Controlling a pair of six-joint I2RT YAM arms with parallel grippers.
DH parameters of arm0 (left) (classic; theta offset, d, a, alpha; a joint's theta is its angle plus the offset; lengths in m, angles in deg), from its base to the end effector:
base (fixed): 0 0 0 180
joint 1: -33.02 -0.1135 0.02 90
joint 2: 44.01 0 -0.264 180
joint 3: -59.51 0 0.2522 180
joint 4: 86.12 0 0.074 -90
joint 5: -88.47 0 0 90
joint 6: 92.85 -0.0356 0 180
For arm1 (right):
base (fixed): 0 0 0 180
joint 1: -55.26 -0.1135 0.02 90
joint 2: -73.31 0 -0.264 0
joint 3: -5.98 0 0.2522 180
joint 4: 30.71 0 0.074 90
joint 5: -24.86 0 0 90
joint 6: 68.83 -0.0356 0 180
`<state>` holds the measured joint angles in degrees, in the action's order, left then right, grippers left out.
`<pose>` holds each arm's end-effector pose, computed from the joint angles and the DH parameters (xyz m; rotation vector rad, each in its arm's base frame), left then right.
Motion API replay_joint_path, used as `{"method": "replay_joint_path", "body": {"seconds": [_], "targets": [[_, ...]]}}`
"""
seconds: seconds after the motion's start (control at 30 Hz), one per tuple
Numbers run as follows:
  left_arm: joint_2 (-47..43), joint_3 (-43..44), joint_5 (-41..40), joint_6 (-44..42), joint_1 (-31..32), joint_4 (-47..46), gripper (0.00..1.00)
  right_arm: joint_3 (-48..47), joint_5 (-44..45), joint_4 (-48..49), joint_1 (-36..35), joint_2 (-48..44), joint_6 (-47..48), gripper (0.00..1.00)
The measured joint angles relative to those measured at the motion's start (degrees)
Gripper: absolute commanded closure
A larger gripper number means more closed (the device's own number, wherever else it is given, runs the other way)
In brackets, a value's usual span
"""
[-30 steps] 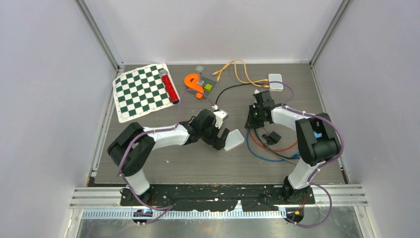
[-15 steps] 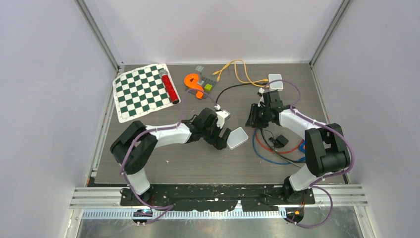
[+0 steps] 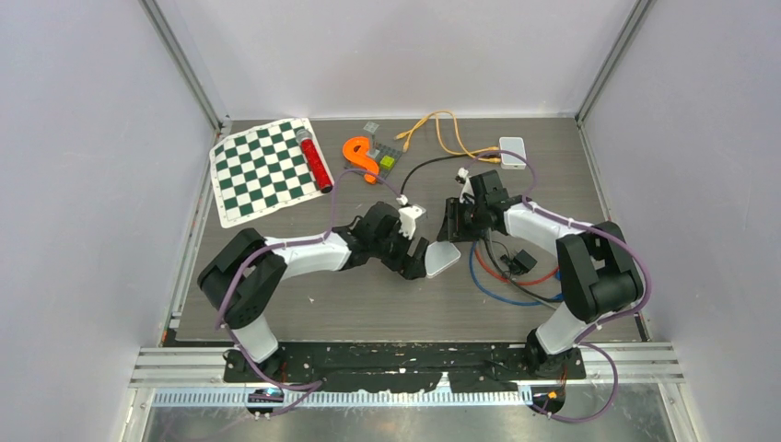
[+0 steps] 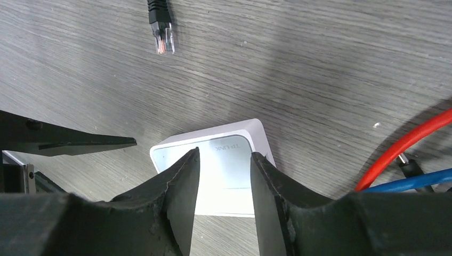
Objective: Pull the plug from the switch port
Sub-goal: Move the switch port to the center of the board.
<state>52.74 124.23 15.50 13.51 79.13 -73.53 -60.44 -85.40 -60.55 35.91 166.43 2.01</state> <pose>0.2294 -0.2535 0.1660 0.7859 2.3546 -0.8543 0.2968 0.1173 0.1742 -0.1450 2.6182 0.7012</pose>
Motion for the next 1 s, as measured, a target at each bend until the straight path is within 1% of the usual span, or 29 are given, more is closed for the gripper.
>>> {"method": "replay_joint_path", "body": {"seconds": [0.17, 0.53, 0.63, 0.77, 0.87, 1.0], "targets": [[1.5, 2.1, 1.8, 0.9, 0.0, -0.8, 0.25, 0.6, 0.9, 0.2, 0.0, -0.8, 1.2, 0.51], [1.5, 2.3, 2.1, 3.2, 0.0, -0.5, 0.28, 1.3, 2.8, -0.7, 0.0, -2.7, 3.8, 0.5], [1.6, 2.3, 2.7, 4.2, 0.0, -0.6, 0.3, 0.9, 2.5, -0.7, 0.0, -2.2, 4.1, 0.5], [3.6, 3.3, 4.5, 4.7, 0.0, -0.5, 0.32, 0.1, 1.2, 0.3, 0.1, 0.8, 4.1, 0.5], [5.5, 4.3, 5.8, 5.0, 0.0, -0.5, 0.34, 0.7, 0.7, 0.3, 0.1, 1.5, 4.1, 0.51], [8.4, 7.2, 7.6, 5.5, 0.0, 0.7, 0.35, 2.6, 0.3, 1.6, 0.1, 0.7, 4.0, 0.55]]}}
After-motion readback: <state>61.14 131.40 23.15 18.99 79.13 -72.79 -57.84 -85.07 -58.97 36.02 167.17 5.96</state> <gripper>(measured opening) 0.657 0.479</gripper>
